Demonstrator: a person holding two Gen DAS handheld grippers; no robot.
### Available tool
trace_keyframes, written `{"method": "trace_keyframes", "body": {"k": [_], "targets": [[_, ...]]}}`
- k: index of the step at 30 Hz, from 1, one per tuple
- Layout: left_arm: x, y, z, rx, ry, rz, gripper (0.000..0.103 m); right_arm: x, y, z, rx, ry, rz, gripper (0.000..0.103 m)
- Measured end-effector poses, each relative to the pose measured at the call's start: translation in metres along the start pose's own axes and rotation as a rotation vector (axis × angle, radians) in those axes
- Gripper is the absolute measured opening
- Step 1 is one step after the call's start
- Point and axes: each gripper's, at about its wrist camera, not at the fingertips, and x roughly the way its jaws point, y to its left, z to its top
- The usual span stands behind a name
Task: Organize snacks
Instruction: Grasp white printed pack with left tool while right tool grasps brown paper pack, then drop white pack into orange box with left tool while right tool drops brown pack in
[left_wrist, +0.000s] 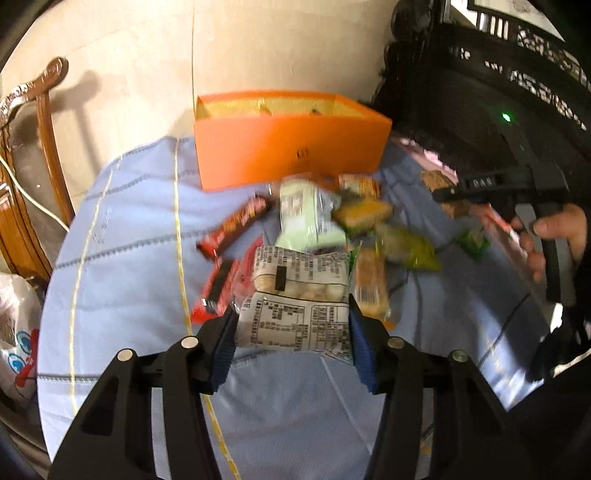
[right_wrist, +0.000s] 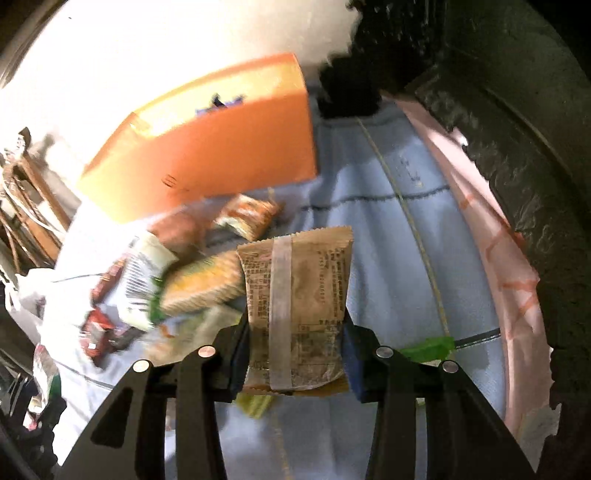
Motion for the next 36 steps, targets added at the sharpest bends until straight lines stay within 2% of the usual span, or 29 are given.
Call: {"method": "trace_keyframes", "body": {"k": [7, 13, 17, 26, 31, 32, 33, 34, 35, 36], "targets": [[-0.01, 0.004, 0.065, -0.036, -0.091, 0.032, 0.052, -0.04, 0.03, 0.033, -0.07, -0.095, 0.046, 0.043], [-0.019, 0.009, 0.144, -0.065, -0.202, 0.048, 0.052, -0.078, 0.055, 0.073, -0.116, -0.2, 0.073, 0.043], [-0.026, 0.004, 0.193, -0.025, -0.285, 0.061, 0.052, -0.094, 0.063, 0.105, -0.128, -0.257, 0.078, 0.043], [-0.019, 0.007, 0.263, -0.006, -0.339, 0.042, 0.053, -0.116, 0.079, 0.175, -0.171, -0.342, 0.071, 0.043], [0.006, 0.012, 0.313, 0.011, -0.362, 0.054, 0.053, -0.102, 0.085, 0.226, -0.184, -0.353, 0.048, 0.043], [0.011, 0.013, 0.322, 0.013, -0.359, 0.045, 0.058, -0.096, 0.087, 0.239, -0.185, -0.365, 0.044, 0.044], [0.025, 0.016, 0.338, 0.014, -0.33, 0.033, 0.069, -0.089, 0.087, 0.25, -0.189, -0.369, 0.045, 0.05], [0.036, 0.018, 0.346, 0.01, -0.299, 0.038, 0.076, -0.08, 0.087, 0.258, -0.194, -0.346, 0.027, 0.08], [0.047, 0.021, 0.35, 0.002, -0.279, 0.067, 0.085, -0.067, 0.086, 0.265, -0.2, -0.313, -0.023, 0.09], [0.057, 0.025, 0.349, -0.014, -0.264, 0.106, 0.092, -0.056, 0.083, 0.266, -0.207, -0.289, -0.078, 0.093]]}}
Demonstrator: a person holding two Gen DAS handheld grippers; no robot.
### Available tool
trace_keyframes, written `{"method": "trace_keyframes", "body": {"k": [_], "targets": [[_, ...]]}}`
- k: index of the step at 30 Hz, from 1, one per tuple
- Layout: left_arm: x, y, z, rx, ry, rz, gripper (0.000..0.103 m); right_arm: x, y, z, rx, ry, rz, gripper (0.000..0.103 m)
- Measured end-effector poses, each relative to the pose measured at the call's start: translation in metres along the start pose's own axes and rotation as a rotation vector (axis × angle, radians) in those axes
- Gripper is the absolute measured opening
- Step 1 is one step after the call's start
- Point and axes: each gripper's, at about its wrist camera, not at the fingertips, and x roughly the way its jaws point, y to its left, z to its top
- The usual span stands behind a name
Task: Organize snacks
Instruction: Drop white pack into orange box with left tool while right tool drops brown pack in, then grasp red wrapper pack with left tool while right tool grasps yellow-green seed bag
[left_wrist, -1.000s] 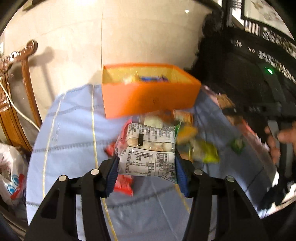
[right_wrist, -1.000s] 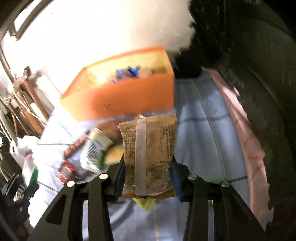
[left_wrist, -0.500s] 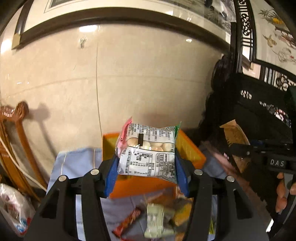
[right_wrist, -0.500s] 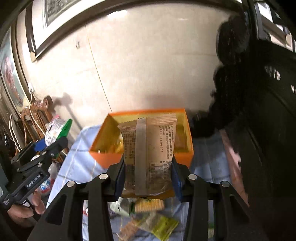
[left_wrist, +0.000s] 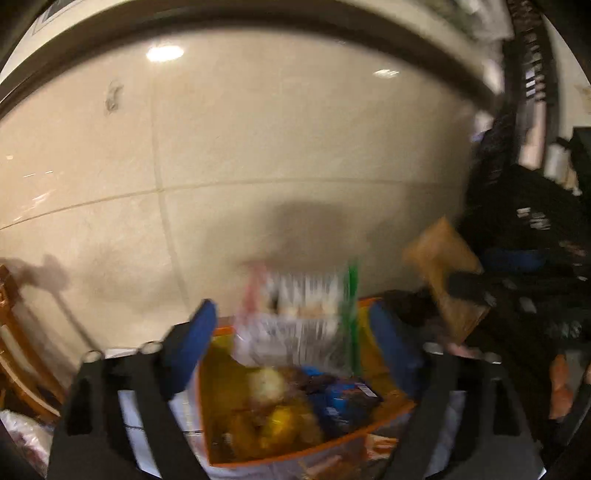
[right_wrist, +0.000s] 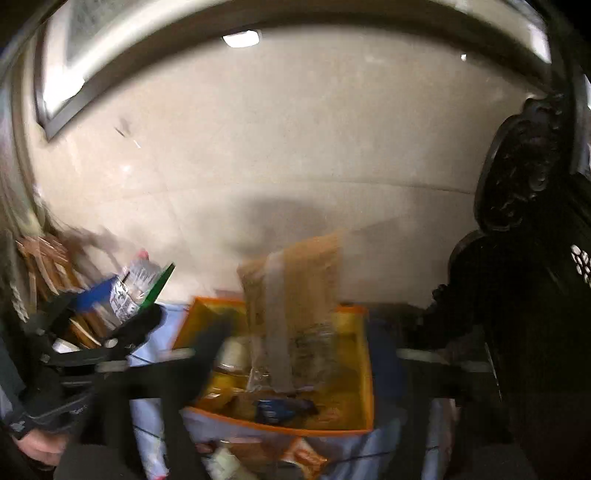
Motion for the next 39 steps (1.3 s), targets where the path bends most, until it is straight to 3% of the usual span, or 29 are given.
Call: {"method": "trace_keyframes", "body": {"k": [4, 6, 15, 18, 23, 27, 30, 35, 37, 39], "targets": [[0.011, 0.019, -0.04, -0.048, 0.075, 0.015, 0.093, 0.008, -0.012, -0.032, 0.005, 0.033, -0.002, 0.093], [0.007, 0.026, -0.071, -0.05, 0.111, 0.023, 0.093, 0.014, -0.017, -0.065, 0.018, 0.081, 0.008, 0.093], [-0.041, 0.022, -0.236, -0.012, 0.316, -0.02, 0.093, 0.038, 0.005, -0.261, 0.001, 0.423, 0.084, 0.093], [-0.052, 0.022, -0.276, -0.009, 0.367, -0.017, 0.093, 0.04, 0.011, -0.299, -0.008, 0.488, 0.083, 0.093], [-0.059, 0.03, -0.326, -0.07, 0.436, 0.042, 0.093, 0.049, 0.02, -0.315, -0.019, 0.513, 0.051, 0.093], [-0.039, 0.033, -0.339, -0.066, 0.476, 0.107, 0.093, 0.06, 0.027, -0.32, -0.014, 0.513, 0.004, 0.099], [-0.025, 0.029, -0.352, -0.036, 0.558, 0.123, 0.096, 0.067, 0.021, -0.323, 0.069, 0.529, 0.038, 0.099], [-0.027, 0.03, -0.356, -0.06, 0.531, 0.13, 0.095, 0.077, -0.004, -0.336, 0.219, 0.564, 0.142, 0.1], [-0.028, 0.026, -0.354, -0.045, 0.517, 0.101, 0.087, 0.08, -0.003, -0.334, 0.219, 0.567, 0.137, 0.1], [-0.032, 0.015, -0.352, 0.001, 0.5, 0.076, 0.064, 0.085, 0.002, -0.332, 0.2, 0.576, 0.122, 0.1]]}}
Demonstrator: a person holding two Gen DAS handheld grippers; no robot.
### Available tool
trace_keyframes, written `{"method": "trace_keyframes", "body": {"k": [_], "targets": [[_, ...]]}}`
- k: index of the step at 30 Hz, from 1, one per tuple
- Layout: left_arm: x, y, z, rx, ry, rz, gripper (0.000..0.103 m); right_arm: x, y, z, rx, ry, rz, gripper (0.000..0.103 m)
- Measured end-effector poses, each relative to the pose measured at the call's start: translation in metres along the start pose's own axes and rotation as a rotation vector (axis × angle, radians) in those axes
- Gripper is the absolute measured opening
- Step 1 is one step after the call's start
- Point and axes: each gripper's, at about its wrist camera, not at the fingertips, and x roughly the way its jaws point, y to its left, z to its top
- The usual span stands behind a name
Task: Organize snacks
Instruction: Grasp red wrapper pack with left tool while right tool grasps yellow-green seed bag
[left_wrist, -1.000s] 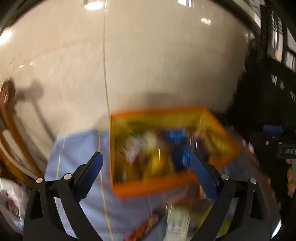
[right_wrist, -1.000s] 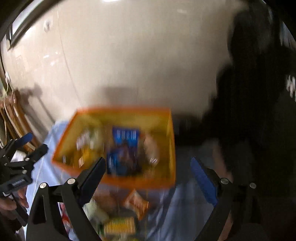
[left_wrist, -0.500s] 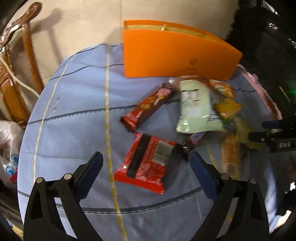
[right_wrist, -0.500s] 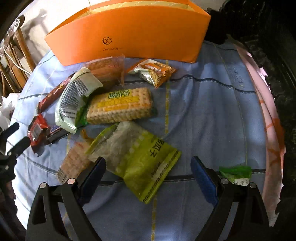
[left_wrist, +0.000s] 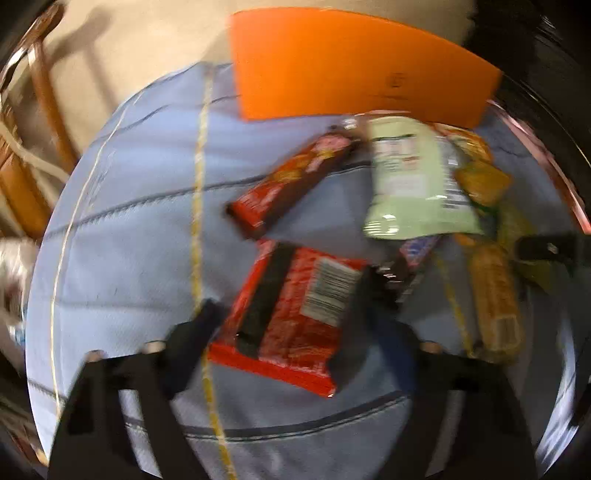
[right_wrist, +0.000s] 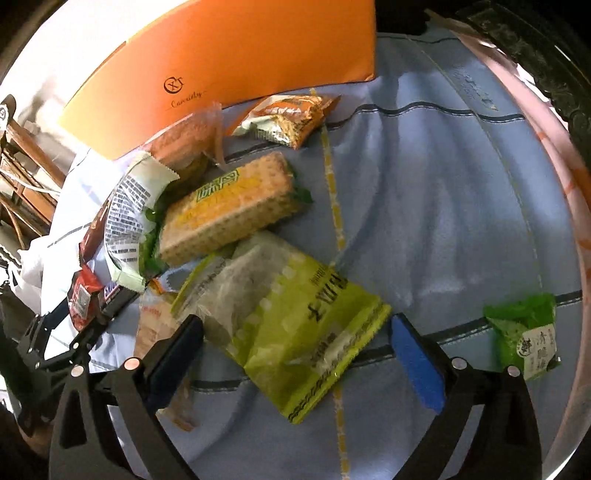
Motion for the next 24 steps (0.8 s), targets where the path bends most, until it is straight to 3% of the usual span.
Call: {"method": "trace_keyframes", "body": {"k": [2, 5, 8, 9, 13, 15, 16, 17, 20, 24], "targets": [[-0.003, -0.009, 0.001, 0.04, -0.005, -0.027, 0.05, 0.0, 0.022, 0.002, -0.062, 0.008, -0.014, 0.099], [-0.004, -0.014, 0.002, 0.057, 0.003, -0.046, 0.048, -0.006, 0.05, -0.007, -0.214, -0.009, -0.043, 0.072], [-0.008, -0.011, 0.0, 0.036, 0.007, -0.067, 0.047, -0.01, 0.057, -0.011, -0.24, -0.013, -0.018, 0.053], [-0.009, -0.008, -0.001, 0.02, 0.005, -0.078, 0.047, -0.012, 0.057, -0.012, -0.236, -0.018, -0.008, 0.052], [-0.015, 0.002, -0.003, -0.045, -0.012, -0.122, 0.047, -0.02, 0.046, -0.013, -0.193, -0.038, 0.046, 0.052], [-0.017, 0.005, -0.004, -0.059, -0.005, -0.131, 0.047, -0.015, 0.043, -0.015, -0.186, 0.056, 0.115, 0.054], [-0.017, 0.007, -0.005, -0.063, -0.004, -0.13, 0.047, -0.014, 0.043, -0.017, -0.211, 0.091, 0.102, 0.056], [-0.017, 0.007, -0.005, -0.064, -0.002, -0.128, 0.047, -0.018, 0.048, -0.021, -0.262, 0.072, 0.053, 0.059], [-0.015, 0.012, -0.005, -0.088, 0.012, -0.135, 0.047, -0.035, 0.062, -0.028, -0.4, -0.042, -0.101, 0.078], [-0.013, 0.01, -0.006, -0.085, 0.019, -0.134, 0.047, -0.028, 0.078, -0.009, -0.524, -0.08, -0.179, 0.081]]}}
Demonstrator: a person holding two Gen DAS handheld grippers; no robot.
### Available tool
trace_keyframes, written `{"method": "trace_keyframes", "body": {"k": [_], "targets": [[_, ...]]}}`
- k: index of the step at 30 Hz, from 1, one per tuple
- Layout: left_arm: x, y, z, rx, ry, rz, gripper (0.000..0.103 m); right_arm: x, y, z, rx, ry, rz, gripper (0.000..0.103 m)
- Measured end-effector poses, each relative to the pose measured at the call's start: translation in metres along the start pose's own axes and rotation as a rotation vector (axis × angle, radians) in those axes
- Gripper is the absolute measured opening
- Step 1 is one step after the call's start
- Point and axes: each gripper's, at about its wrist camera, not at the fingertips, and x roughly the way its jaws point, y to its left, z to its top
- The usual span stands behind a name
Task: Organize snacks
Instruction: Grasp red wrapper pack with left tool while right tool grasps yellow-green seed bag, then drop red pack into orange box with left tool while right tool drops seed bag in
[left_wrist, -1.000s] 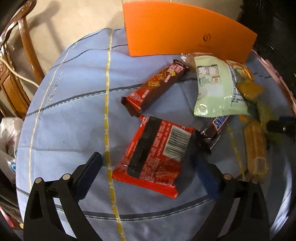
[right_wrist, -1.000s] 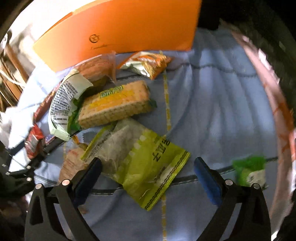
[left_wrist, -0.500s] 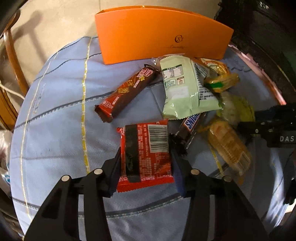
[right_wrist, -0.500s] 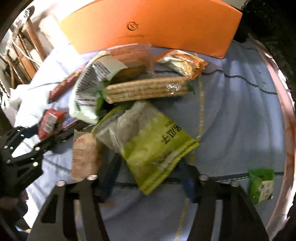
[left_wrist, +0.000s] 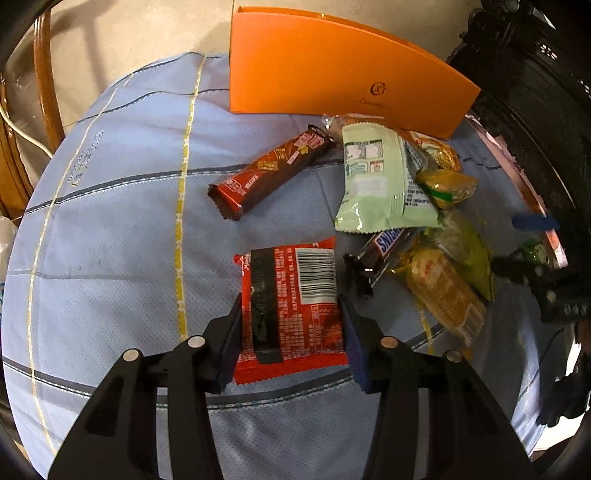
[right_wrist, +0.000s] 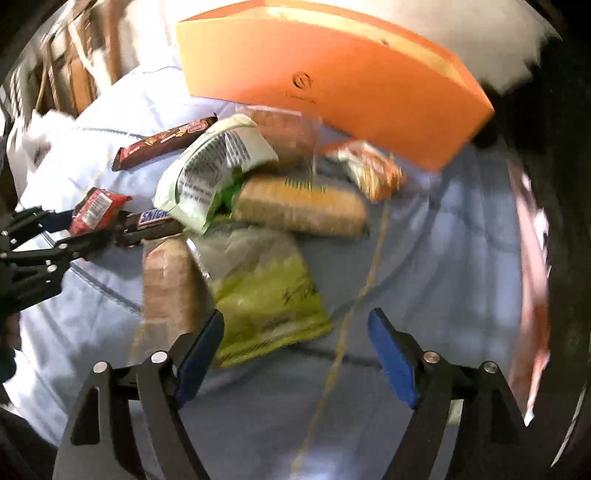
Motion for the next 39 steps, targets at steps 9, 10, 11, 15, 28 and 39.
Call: {"method": "trace_keyframes", "body": {"k": [9, 10, 11, 15, 28, 39], "targets": [[0.003, -0.002, 0.004, 0.014, 0.002, 0.004, 0.047, 0.028, 0.009, 0.016, -0.007, 0.023, 0.117, 0.099], [0.003, -0.002, 0.003, 0.013, -0.002, 0.003, 0.047, 0.028, 0.014, 0.014, -0.019, 0.013, 0.116, 0.099], [0.003, -0.003, 0.003, 0.015, -0.005, 0.005, 0.047, 0.027, 0.019, 0.014, -0.03, 0.001, 0.114, 0.099], [0.004, -0.005, 0.004, 0.019, -0.011, 0.013, 0.047, 0.005, 0.016, 0.002, 0.01, -0.03, 0.118, 0.099], [0.004, -0.005, 0.002, 0.046, -0.014, 0.016, 0.048, 0.018, 0.036, -0.004, 0.137, 0.028, 0.151, 0.061], [-0.01, 0.003, 0.005, -0.004, -0.058, -0.023, 0.048, -0.019, 0.01, -0.013, 0.259, -0.043, 0.253, 0.061]]}}
